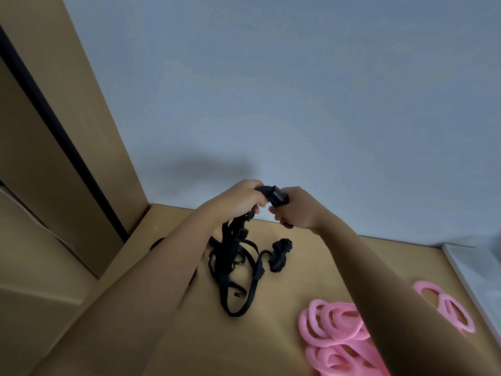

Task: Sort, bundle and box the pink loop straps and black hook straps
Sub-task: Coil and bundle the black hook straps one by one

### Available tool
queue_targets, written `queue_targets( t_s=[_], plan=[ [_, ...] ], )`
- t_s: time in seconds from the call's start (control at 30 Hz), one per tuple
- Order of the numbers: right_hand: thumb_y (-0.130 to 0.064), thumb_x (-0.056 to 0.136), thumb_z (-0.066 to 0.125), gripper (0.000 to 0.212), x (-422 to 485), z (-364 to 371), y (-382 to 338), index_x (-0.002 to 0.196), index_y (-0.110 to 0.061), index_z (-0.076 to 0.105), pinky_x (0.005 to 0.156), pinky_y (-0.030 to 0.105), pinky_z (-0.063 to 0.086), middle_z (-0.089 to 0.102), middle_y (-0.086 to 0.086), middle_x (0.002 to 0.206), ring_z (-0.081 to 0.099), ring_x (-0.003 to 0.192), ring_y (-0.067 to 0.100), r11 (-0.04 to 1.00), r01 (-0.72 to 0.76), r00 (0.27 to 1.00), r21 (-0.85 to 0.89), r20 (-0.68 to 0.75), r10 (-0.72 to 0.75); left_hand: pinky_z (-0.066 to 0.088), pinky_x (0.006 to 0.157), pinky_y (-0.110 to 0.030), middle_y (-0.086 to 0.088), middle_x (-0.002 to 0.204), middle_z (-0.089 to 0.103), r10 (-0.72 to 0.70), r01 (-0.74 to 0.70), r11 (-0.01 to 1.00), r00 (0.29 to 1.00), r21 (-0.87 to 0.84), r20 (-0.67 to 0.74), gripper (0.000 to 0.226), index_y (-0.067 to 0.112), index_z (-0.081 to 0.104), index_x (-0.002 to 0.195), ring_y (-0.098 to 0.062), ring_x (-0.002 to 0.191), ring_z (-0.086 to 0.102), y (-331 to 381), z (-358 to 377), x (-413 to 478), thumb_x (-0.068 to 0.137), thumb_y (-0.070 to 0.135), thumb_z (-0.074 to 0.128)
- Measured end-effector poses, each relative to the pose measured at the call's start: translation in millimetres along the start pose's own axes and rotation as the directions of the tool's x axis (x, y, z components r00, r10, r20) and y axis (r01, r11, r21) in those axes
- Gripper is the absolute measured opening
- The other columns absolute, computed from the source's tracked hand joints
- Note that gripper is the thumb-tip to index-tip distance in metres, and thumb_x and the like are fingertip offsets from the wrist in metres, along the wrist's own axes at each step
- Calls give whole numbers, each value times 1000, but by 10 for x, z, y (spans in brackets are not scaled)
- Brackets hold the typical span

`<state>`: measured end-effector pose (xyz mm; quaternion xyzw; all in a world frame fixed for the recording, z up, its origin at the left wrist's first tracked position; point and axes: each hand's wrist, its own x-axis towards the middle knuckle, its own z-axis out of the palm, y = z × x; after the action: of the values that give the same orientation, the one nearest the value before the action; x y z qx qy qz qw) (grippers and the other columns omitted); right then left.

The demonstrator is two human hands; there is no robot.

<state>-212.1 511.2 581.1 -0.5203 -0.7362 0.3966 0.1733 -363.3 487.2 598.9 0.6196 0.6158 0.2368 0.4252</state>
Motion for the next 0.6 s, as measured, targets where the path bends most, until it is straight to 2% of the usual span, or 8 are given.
queue_targets(
  t_s=[0.13, 0.2, 0.3, 0.37, 0.43, 0.5, 0.6],
  plan=[
    [-14, 87, 54, 16, 83, 106, 23, 83, 1, 58, 65, 33, 42, 62, 21, 79, 52, 70, 25, 995, -97, 982, 13, -163, 98, 34, 54, -25, -5, 66, 52, -15, -1, 988, 995, -154, -103, 7, 6, 54, 82, -16, 57, 45, 50, 51, 31, 84, 3, 49],
    [-12, 88, 54, 12, 74, 110, 18, 86, -1, 58, 64, 32, 41, 57, 16, 75, 50, 70, 24, 984, -104, 983, 144, -134, 123, 32, 54, -25, -5, 63, 51, -16, -7, 983, 992, -185, -122, 6, 5, 54, 80, -15, 56, 44, 51, 56, 31, 83, 3, 50],
    [-14, 93, 50, 13, -15, 68, -4, 102, -7, 57, 61, 23, 46, 45, 3, 75, 44, 68, 15, 942, -146, 989, 304, 21, 146, 32, 56, -26, -5, 57, 47, -24, -8, 973, 991, -232, -135, 14, 8, 49, 70, -13, 49, 43, 29, 31, 42, 82, 5, 55],
    [-16, 96, 46, 9, -72, 61, -19, 95, -16, 55, 57, 21, 44, 36, 0, 71, 37, 63, 13, 949, -142, 989, 281, 81, 124, 38, 59, -26, -5, 54, 44, -43, 12, 966, 992, -256, -115, 11, 8, 50, 74, -17, 51, 41, 10, 20, 47, 81, 6, 58],
    [-15, 96, 45, 13, -99, 53, -37, 85, -16, 51, 55, 21, 41, 31, 0, 68, 32, 60, 14, 949, -137, 990, 284, 79, 119, 43, 59, -24, -2, 54, 41, -57, 26, 942, 995, -335, -84, 9, 8, 52, 78, -15, 53, 41, -20, 18, 42, 82, 5, 60],
    [-14, 95, 46, 17, -114, 60, -54, 78, -17, 50, 54, 22, 40, 31, 0, 68, 32, 60, 14, 932, -134, 991, 338, 64, 119, 41, 51, -20, 2, 52, 40, -52, 27, 907, 997, -419, -48, 11, 10, 52, 77, -11, 48, 40, -45, 25, 29, 83, 4, 60],
    [-14, 95, 45, 21, -133, 119, -107, 77, -21, 53, 55, 23, 40, 35, -1, 70, 35, 61, 13, 906, -109, 994, 409, 53, 96, 32, 46, -21, 4, 48, 37, -16, 4, 842, 1000, -540, -17, 16, 14, 52, 72, -10, 43, 35, -66, 35, 42, 75, 2, 63]
  ],
)
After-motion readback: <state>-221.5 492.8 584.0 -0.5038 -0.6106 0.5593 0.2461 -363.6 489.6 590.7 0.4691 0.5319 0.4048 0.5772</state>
